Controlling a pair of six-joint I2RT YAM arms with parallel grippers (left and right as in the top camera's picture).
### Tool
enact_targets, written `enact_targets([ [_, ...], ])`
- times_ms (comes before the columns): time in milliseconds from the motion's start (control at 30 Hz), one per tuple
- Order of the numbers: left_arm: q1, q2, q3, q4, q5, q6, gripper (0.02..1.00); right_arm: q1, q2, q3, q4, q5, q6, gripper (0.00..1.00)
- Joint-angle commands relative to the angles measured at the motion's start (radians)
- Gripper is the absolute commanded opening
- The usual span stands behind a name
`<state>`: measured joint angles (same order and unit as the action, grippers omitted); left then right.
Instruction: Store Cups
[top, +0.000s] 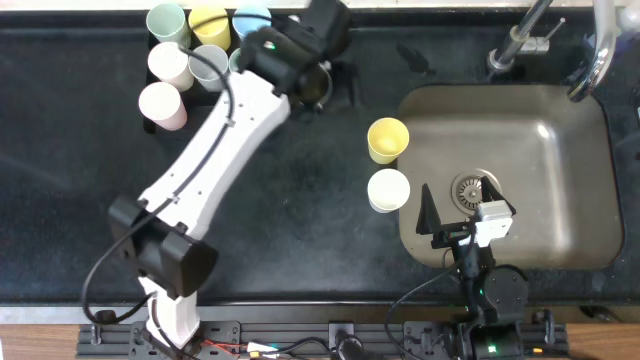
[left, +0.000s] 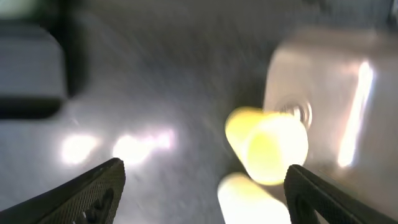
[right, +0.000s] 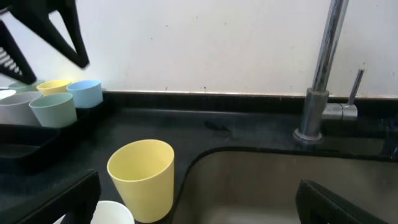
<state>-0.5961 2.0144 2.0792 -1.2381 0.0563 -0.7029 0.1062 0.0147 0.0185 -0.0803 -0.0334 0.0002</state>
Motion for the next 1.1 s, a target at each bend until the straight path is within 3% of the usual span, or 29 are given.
enact_targets([
  [33, -0.06, 0.011, 0.038, -0.055, 0.064, -0.089, 0.853, -0.002, -0.011, -0.014, 0.004, 0.008, 0.008, 0.996],
  [900, -0.152, 0.23, 0.071, -0.049, 0.043, -0.085, 0.86, -0.002, -0.011, -0.014, 0.005, 0.008, 0.008, 0.996],
  [1100, -0.153, 0.261, 0.074, -0.032, 0.032, -0.046, 0.748, -0.002, -0.011, -0.014, 0.005, 0.008, 0.008, 0.996],
])
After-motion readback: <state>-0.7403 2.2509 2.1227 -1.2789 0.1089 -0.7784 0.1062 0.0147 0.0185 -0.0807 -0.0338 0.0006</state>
